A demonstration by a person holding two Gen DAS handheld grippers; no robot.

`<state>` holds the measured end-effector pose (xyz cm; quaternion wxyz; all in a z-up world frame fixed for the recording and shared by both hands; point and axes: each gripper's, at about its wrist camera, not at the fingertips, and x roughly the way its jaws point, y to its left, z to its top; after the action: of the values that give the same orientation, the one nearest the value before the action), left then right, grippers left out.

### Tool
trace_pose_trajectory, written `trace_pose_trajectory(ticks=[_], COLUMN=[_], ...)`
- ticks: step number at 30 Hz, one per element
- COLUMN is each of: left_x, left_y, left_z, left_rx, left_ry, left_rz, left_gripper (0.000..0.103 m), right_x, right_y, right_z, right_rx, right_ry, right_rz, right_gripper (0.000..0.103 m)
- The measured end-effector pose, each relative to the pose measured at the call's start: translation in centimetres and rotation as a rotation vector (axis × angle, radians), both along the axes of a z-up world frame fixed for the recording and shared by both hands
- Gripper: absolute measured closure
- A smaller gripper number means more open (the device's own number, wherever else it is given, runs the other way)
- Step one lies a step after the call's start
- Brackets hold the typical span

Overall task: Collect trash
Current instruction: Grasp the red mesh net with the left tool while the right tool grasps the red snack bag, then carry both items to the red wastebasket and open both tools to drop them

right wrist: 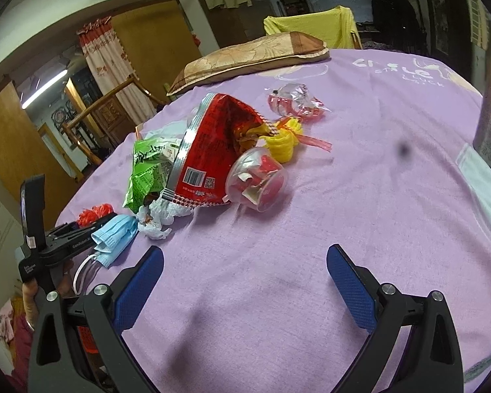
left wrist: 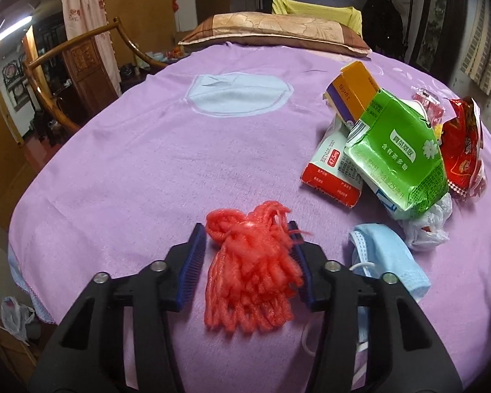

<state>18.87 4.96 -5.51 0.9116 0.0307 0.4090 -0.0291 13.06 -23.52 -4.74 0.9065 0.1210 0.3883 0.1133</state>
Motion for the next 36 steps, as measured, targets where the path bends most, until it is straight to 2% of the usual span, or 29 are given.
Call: trace_pose_trajectory(ticks=[4,7,10,15,16,17,18,20,24,31,36], left_x=[0.4,0.5,0.2,-0.8,-1.0,-1.2,-1.5,-2.1,-3.9,-9.2,-13.5], left_y=[0.0,0.3,1.1,2.1,2.5,2.9,3.3,4.3,6.3,11.0,15.5], left_z=[0.0,0.2,0.9,2.8,3.1,3.4,3.6,4.0,4.9,5.5,3.2], left_rx=[-0.005,-0.016,-0.045,-0.044,-0.046,-0.047,-0.049,-0.063,-0.076,-0.074,-0.038], left_ry=[-0.001,-0.017,-0.041,-0.096,-0.102,-0.107,-0.111,-0.116,-0.123,-0.143,-0.102], left_rz=[0.006,0.014,0.018,0.027,0.033,0.041,0.049,0.067,0.101,0.199,0.296], left_gripper=[0.047,0.060,0.061,0.061,0.061,0.061,0.061,0.061,0.061,0.061,0.061], right_x=[1.6,3.5,6.0,10.7,10.9,10.7,10.3,8.9,5.9,1.1,-1.4], right_y=[1.2,1.7,1.7,2.2,2.0,2.0,1.7,1.2,1.4,4.5,7.7], right_z=[0.8,2.8,4.2,3.2,2.8,2.8,3.1,4.4,8.0,11.3,11.9], right_rx=[-0.068,-0.088,-0.096,-0.123,-0.100,-0.075,-0.031,0.031,0.047,0.032,0.036], right_ry=[-0.010,-0.062,-0.082,-0.010,-0.008,-0.018,-0.031,-0.099,-0.231,-0.332,-0.350], right_rz=[0.027,0.027,0.004,-0.006,-0.001,0.002,0.013,0.008,0.021,0.121,0.206], right_gripper=[0.006,0.006,0.005,0.006,0.028,0.045,0.057,0.058,0.057,0.056,0.056])
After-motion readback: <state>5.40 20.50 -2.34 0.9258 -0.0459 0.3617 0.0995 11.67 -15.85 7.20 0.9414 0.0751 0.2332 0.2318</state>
